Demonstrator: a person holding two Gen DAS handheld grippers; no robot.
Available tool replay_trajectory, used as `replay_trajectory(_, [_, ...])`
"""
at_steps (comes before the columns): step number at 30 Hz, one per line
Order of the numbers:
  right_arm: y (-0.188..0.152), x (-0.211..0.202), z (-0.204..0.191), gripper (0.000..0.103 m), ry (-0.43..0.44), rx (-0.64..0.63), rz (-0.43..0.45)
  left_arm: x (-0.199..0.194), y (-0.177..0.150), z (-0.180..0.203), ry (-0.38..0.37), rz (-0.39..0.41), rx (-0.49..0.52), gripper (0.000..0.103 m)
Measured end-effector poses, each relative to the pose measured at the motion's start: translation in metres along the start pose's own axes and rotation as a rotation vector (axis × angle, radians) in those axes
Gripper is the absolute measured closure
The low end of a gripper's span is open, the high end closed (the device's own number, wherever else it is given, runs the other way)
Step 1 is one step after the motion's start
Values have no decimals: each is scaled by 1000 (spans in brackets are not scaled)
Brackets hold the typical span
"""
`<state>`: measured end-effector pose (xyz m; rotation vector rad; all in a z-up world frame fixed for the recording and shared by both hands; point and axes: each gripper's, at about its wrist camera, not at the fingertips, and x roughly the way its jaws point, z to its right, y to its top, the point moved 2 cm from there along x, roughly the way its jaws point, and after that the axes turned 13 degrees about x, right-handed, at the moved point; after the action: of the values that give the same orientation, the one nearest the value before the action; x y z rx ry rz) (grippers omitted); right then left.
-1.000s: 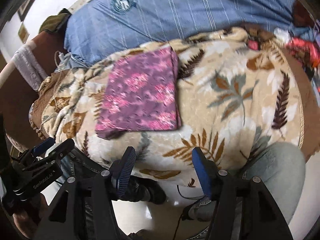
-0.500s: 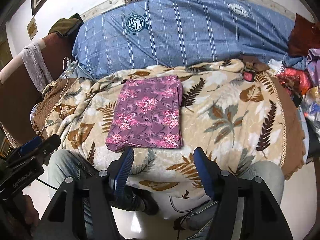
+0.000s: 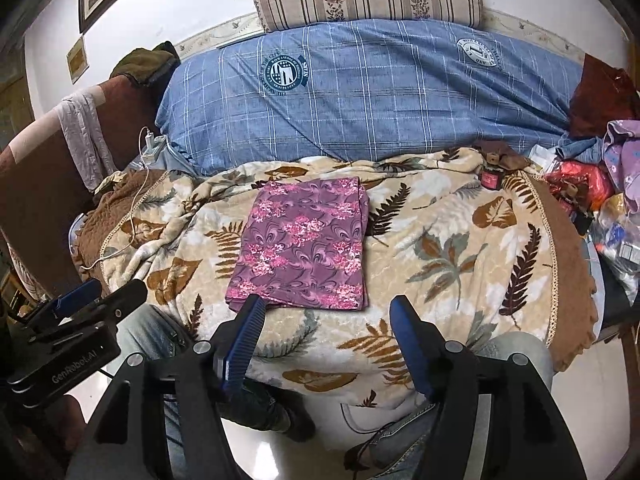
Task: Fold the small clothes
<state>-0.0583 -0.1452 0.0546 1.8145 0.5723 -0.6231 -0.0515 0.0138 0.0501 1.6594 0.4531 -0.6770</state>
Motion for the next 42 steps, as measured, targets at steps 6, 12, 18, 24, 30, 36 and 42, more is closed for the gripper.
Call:
replay_trajectory(6, [0,-2,0,36,-20,3,11,1,-2,3,-6,-5,6,26])
replay_trajectory(12, [-1,-2,-1,35,-27,0,11,2,-5,1,-7,-11,1,26])
replay_trajectory(18, [-2,0,-2,35,-34,-4,5,4,-6,0,-9,-16,2,26])
replay_trajectory(24, [-3,3,-1,34,-42,-2,-4,8,-7,2,-9,-29,2,26])
replay_trajectory(30, [-3,4,-1,34,-42,-1,-5,9,-7,2,-9,-31,2,26])
replay_trajectory(36, [-4,5,-1,34,-45,1,-9,10,-8,3,-9,-34,7,26])
replay_trajectory(42, [-4,6,0,34,-43,1,-9,10,-7,3,-9,-34,6,26])
